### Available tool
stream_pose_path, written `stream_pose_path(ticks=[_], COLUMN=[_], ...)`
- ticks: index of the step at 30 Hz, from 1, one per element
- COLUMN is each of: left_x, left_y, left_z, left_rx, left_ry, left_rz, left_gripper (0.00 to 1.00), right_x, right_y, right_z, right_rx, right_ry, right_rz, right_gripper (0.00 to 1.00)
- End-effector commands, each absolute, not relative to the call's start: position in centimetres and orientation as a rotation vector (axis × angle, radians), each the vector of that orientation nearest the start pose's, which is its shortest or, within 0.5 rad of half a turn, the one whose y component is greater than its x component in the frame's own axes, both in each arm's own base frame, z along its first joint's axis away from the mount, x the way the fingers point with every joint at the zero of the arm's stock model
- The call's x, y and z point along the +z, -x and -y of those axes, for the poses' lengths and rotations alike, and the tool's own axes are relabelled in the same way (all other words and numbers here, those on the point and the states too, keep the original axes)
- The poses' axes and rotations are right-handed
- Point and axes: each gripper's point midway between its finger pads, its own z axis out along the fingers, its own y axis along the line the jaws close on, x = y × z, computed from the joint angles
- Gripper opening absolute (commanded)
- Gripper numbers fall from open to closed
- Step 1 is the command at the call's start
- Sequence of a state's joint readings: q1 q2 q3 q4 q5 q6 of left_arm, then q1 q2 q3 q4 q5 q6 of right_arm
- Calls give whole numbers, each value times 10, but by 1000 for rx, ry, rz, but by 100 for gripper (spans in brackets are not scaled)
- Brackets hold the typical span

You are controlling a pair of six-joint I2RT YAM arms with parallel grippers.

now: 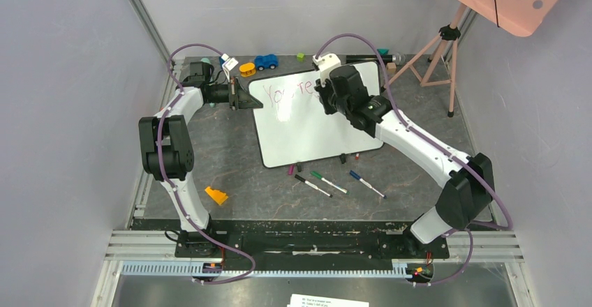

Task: Write a sentence on the whiteboard

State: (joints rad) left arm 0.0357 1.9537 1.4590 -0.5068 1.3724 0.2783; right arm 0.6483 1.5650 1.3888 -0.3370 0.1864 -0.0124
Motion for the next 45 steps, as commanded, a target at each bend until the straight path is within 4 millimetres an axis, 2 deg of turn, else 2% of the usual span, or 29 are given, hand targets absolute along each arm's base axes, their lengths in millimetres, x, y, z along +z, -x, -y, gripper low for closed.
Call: stream_pose_path(ticks=[1, 6, 10, 16, 20, 30, 35, 39, 45], left_x=[103, 103, 104, 104, 104, 103, 103, 104, 104], left_y=[-406, -406, -406, -405, -406, -406, -406, -406, -405], left_z=[161, 161, 161, 161, 161, 160, 161, 160, 160], left_rx=[-1205, -1205, -1205, -1206, -1205, -1203, -1204, -1205, -1205], left_ry=[-854, -856, -856, -856, -855, -855, -855, -855, -855], left_rz=[-2046, -2044, -2043, -2044, -2045, -2045, -2046, -2044, -2043], left_gripper=[2, 2, 2, 2, 2, 2, 2, 2, 2], right_x=[278, 308, 320, 313, 311, 306, 304, 312, 309], right_y=[-386, -380, -380, -392, -390, -398, -404, -407, -398], right_z=[-249, -252, -247, -238, -234, -205, -207, -205, -204], right_rx=[228, 276, 274, 186, 199, 197, 199, 187, 210], right_ry=[539, 545, 504, 499, 484, 408, 431, 423, 435], right_rz=[-1905, -1844, -1797, -1795, -1775, -1789, -1807, -1795, -1779], right_gripper=[0, 0, 0, 0, 0, 0, 0, 0, 0])
